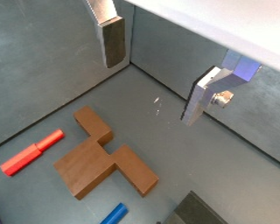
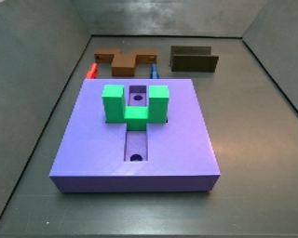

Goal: Pick up the brown object. Move up. Place the brown object on the fixture. Regrasp the brown object. Move to above the board. Insert the brown object.
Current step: Pick up the brown object.

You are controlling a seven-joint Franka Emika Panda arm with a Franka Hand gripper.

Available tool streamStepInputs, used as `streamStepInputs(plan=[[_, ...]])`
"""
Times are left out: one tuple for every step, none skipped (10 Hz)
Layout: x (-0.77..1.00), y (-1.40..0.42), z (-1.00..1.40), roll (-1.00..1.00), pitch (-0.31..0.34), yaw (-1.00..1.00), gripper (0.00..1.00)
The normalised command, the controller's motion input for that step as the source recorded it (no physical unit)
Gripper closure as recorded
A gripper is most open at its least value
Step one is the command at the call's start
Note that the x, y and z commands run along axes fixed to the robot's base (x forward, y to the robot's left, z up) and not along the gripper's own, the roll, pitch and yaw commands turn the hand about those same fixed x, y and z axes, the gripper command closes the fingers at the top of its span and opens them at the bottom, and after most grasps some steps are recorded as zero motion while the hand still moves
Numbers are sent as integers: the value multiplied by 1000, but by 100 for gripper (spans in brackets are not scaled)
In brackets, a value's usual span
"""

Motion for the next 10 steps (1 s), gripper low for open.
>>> streamStepInputs(plan=[[0,0,0,-13,0,0,0],[0,0,-66,-70,-50,0,0],[0,-300,-331,-47,-73,29,0],[69,-431,-409,-13,-44,17,0],[57,-283,-323,-40,-13,0,0],[0,-309,-294,-21,-36,6,0],[0,-260,-277,-19,-40,9,0],[0,-157,-234,-47,-41,0,0],[-23,-163,-194,-46,-49,0,0],[-37,-140,-183,-23,-54,0,0]])
